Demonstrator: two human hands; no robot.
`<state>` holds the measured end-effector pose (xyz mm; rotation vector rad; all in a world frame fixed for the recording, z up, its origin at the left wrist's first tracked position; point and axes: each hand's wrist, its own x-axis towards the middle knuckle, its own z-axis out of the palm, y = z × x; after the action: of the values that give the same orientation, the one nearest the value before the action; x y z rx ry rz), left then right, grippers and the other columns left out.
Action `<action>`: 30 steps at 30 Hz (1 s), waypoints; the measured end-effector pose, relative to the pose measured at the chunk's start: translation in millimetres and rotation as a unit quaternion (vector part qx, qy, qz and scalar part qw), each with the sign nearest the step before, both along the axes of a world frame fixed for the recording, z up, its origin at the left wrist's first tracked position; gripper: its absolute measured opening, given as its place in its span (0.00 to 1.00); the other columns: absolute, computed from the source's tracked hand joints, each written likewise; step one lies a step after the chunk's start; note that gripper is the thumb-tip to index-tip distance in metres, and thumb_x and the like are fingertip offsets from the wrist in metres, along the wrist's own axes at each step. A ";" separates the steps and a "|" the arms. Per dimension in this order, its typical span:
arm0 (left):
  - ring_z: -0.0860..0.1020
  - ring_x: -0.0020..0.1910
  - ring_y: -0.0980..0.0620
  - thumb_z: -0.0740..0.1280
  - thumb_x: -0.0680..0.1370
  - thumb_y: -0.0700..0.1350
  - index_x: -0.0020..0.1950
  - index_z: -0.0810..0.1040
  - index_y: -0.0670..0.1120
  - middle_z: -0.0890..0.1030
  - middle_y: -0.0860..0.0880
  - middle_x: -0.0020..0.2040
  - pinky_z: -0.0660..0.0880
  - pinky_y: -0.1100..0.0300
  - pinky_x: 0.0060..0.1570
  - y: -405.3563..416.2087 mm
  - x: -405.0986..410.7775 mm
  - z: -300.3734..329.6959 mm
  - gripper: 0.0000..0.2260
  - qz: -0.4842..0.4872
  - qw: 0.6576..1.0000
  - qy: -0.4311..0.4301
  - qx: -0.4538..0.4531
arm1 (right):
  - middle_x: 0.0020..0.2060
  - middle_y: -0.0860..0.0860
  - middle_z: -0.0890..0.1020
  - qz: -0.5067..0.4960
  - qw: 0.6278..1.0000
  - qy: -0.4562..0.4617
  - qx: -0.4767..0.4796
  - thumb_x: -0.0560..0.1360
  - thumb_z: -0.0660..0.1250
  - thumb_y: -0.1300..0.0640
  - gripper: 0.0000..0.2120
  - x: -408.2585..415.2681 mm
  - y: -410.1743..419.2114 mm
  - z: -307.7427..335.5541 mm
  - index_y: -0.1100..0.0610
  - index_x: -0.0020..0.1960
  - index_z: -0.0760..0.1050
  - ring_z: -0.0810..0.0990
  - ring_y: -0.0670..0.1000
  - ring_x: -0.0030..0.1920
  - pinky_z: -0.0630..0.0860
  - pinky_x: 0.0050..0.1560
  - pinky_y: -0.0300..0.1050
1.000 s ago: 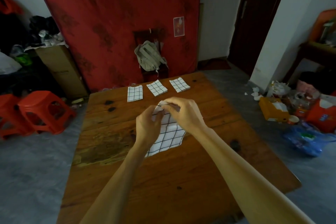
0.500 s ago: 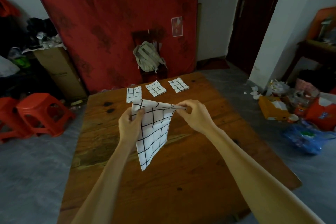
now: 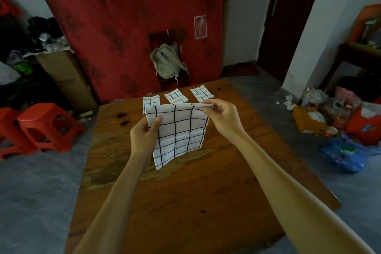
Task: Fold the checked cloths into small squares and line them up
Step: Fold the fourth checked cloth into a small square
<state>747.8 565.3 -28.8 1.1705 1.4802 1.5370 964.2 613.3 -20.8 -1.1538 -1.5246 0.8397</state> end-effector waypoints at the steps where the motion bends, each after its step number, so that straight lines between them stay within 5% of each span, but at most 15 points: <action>1: 0.83 0.44 0.56 0.67 0.78 0.48 0.47 0.82 0.49 0.85 0.52 0.43 0.80 0.58 0.42 0.0 0.2 0.3 0.05 0.003 1.000 0.001 -0.001 | 0.44 0.45 0.83 -0.001 1.000 0.006 -0.002 0.77 0.69 0.56 0.08 0.4 -0.3 0.5 0.53 0.55 0.80 0.79 0.39 0.41 0.74 0.41 0.31; 6: 0.82 0.41 0.54 0.68 0.77 0.48 0.45 0.82 0.47 0.84 0.51 0.41 0.81 0.56 0.41 -0.5 1.7 0.2 0.07 0.018 1.000 0.011 -0.005 | 0.49 0.46 0.83 -0.012 1.000 0.009 -0.001 0.78 0.67 0.57 0.10 2.2 -0.7 -0.6 0.54 0.59 0.79 0.81 0.41 0.49 0.77 0.49 0.33; 17: 0.82 0.42 0.48 0.69 0.77 0.49 0.42 0.82 0.48 0.84 0.48 0.40 0.81 0.46 0.44 -2.6 7.3 -2.3 0.06 0.029 0.999 0.007 -0.015 | 0.53 0.44 0.81 -0.021 1.000 0.000 0.004 0.78 0.66 0.59 0.14 5.4 -1.0 -5.7 0.55 0.63 0.76 0.80 0.39 0.52 0.75 0.51 0.29; 26: 0.81 0.38 0.50 0.69 0.76 0.49 0.41 0.81 0.47 0.83 0.47 0.38 0.81 0.50 0.42 -4.6 14.0 -3.2 0.07 0.034 0.999 0.014 -0.022 | 0.53 0.42 0.80 -0.034 0.999 -0.013 0.009 0.79 0.66 0.58 0.14 9.7 1.4 -9.8 0.56 0.63 0.76 0.79 0.40 0.53 0.76 0.53 0.30; 30: 0.79 0.36 0.48 0.70 0.75 0.49 0.40 0.80 0.44 0.82 0.43 0.37 0.79 0.45 0.40 -3.7 17.5 -3.7 0.09 0.026 0.999 0.045 -0.009 | 0.61 0.45 0.76 -0.058 0.991 -0.103 0.061 0.78 0.66 0.54 0.19 4.0 -4.7 -12.5 0.53 0.69 0.71 0.72 0.41 0.62 0.69 0.62 0.35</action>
<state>765.3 561.6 -32.5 1.2128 1.5910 1.5195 968.1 608.6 -33.3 -1.2555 -1.6361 0.5549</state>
